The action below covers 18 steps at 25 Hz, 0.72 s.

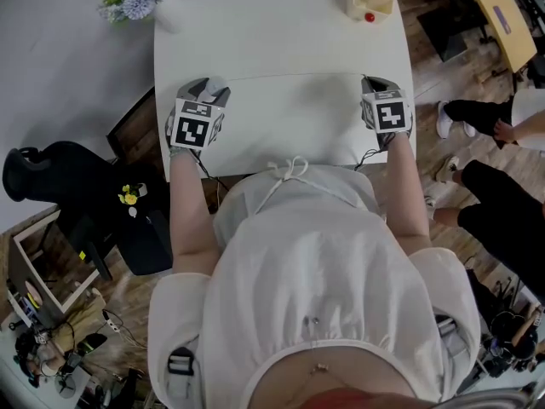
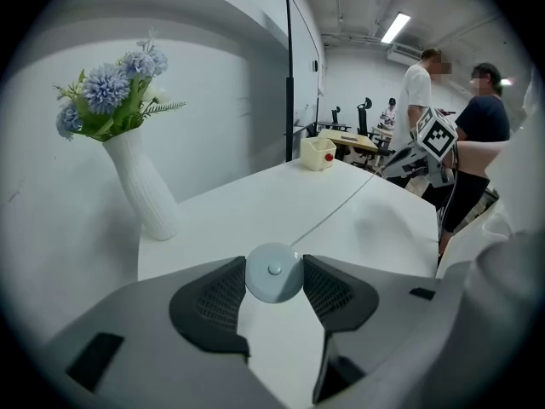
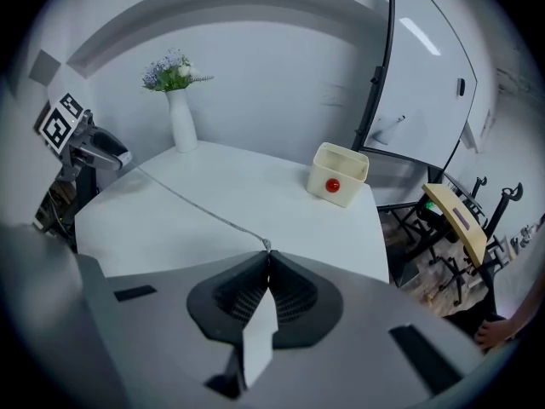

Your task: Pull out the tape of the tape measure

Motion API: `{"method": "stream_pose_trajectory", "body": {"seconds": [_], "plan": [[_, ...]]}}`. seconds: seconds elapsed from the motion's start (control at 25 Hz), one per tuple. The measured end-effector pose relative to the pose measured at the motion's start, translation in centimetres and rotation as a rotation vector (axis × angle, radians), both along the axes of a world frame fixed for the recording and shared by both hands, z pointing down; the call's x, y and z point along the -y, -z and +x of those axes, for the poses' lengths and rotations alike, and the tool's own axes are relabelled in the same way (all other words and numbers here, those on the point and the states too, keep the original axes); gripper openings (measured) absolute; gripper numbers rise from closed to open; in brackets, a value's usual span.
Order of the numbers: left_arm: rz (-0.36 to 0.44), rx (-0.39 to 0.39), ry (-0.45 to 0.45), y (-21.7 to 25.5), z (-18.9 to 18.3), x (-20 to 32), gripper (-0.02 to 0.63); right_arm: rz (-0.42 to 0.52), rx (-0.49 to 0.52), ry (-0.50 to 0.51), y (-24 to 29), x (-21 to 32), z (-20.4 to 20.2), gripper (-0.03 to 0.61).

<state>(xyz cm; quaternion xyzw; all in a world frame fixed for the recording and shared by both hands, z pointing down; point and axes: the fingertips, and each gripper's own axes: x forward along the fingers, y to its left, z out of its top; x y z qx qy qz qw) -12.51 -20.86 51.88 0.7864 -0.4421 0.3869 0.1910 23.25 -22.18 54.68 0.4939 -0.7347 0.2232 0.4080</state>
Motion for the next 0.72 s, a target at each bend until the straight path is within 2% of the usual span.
{"method": "stream_pose_trajectory", "body": {"seconds": [0.28,0.72], "plan": [[-0.035,0.004,-0.016,-1.4,0.4,0.5,0.227,-0.037,0.019,0.044,-1.7,-0.8,-1.9,0.009],[-0.144,-0.001,-0.018,-6.6,-0.5,1.0,0.227,-0.131,-0.011,0.043,-6.1,-0.2,-2.5,0.009]]}}
